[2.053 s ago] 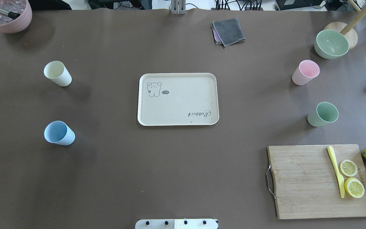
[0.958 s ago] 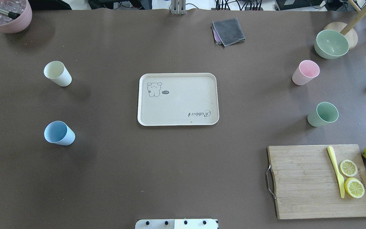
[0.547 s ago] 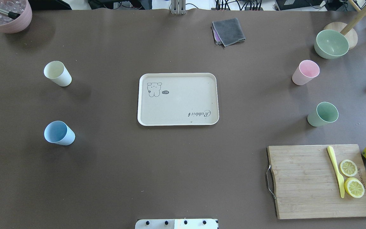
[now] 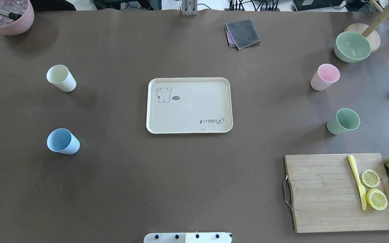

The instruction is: Place all cups on tray

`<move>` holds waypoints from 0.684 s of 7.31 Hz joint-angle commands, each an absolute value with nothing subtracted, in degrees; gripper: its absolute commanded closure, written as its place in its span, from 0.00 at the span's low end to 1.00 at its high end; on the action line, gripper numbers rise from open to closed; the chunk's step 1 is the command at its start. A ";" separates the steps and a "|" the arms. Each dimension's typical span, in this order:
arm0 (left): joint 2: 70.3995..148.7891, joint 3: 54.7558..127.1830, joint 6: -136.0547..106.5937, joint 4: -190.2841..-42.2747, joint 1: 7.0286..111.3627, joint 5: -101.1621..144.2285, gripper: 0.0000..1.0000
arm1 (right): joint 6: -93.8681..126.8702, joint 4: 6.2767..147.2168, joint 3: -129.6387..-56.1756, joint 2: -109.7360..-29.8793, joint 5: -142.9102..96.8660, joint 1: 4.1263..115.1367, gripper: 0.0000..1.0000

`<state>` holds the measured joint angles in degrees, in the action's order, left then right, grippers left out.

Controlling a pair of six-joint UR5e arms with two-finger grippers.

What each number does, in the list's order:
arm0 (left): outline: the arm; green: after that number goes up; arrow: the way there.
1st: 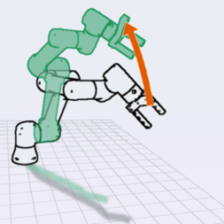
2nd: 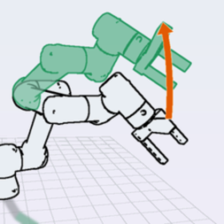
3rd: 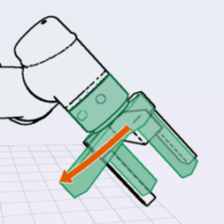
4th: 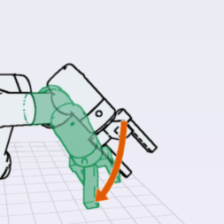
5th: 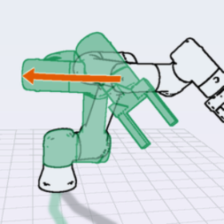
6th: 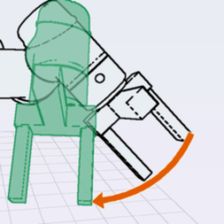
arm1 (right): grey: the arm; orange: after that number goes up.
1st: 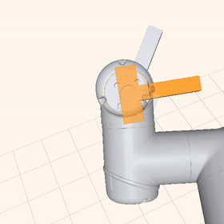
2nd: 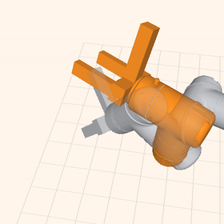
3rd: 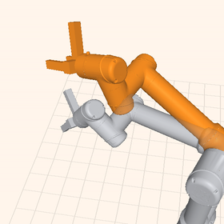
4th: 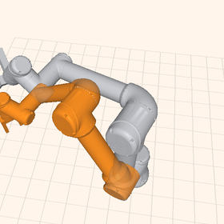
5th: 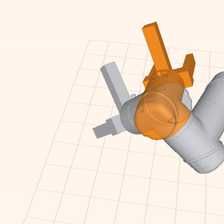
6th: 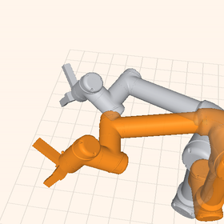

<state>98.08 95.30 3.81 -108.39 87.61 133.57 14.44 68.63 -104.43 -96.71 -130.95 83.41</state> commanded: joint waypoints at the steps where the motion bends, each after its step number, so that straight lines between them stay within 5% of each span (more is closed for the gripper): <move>1: 104.03 90.64 -12.05 -109.42 79.92 133.16 0.02 | 27.11 68.82 -101.71 -89.60 -129.74 76.94 0.00; 5: 109.86 79.13 -31.93 -122.73 67.10 131.85 0.02 | 41.22 68.29 -100.81 -84.37 -123.13 65.92 0.00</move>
